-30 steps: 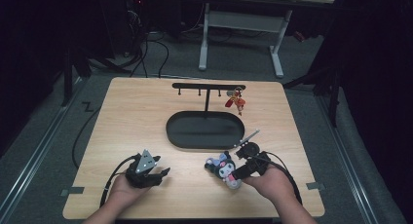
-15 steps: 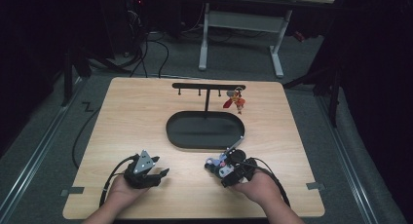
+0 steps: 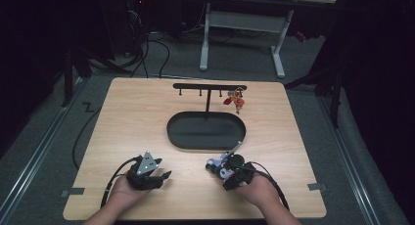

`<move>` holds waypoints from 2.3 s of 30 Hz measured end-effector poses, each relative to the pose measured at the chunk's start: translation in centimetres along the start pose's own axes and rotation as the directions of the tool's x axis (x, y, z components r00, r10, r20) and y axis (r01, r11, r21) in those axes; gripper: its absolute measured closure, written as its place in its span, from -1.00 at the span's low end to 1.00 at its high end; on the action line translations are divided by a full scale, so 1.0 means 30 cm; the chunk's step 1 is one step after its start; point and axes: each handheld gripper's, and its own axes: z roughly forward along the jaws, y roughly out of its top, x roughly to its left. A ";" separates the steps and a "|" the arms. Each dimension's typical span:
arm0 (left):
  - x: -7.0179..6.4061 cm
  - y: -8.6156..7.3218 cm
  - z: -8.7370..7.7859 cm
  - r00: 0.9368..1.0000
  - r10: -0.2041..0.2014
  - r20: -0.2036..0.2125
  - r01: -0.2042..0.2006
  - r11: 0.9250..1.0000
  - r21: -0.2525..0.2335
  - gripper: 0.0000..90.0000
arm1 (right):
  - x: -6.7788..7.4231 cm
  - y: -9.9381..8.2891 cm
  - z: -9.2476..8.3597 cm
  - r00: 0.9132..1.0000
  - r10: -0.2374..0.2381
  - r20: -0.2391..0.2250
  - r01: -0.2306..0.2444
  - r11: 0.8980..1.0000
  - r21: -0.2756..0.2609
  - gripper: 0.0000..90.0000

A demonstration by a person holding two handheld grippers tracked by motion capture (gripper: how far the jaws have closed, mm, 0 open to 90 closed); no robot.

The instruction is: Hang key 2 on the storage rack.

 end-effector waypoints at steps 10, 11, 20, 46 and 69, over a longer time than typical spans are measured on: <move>0.000 0.001 -0.002 1.000 -0.002 0.007 0.002 1.000 -0.006 -0.12 | 0.007 0.000 -0.022 1.000 0.004 0.010 -0.004 1.000 -0.020 0.04; 0.000 0.002 -0.005 1.000 -0.005 0.007 0.005 1.000 -0.005 -0.15 | 0.011 0.004 -0.036 1.000 -0.009 0.016 0.009 1.000 -0.019 0.05; 0.005 0.001 -0.019 1.000 -0.029 -0.010 0.028 0.999 -0.026 -0.31 | 0.002 0.023 -0.106 1.000 0.004 0.006 -0.004 0.999 -0.050 0.06; 0.011 0.008 -0.018 0.999 -0.027 -0.029 0.026 0.999 -0.036 -0.48 | -0.081 0.128 -0.280 0.996 0.088 -0.022 -0.089 0.993 -0.081 0.06; 0.000 0.006 -0.018 1.000 -0.005 -0.009 0.005 1.000 -0.027 -0.47 | -0.135 0.217 -0.392 0.992 0.127 -0.002 -0.126 0.982 -0.144 0.06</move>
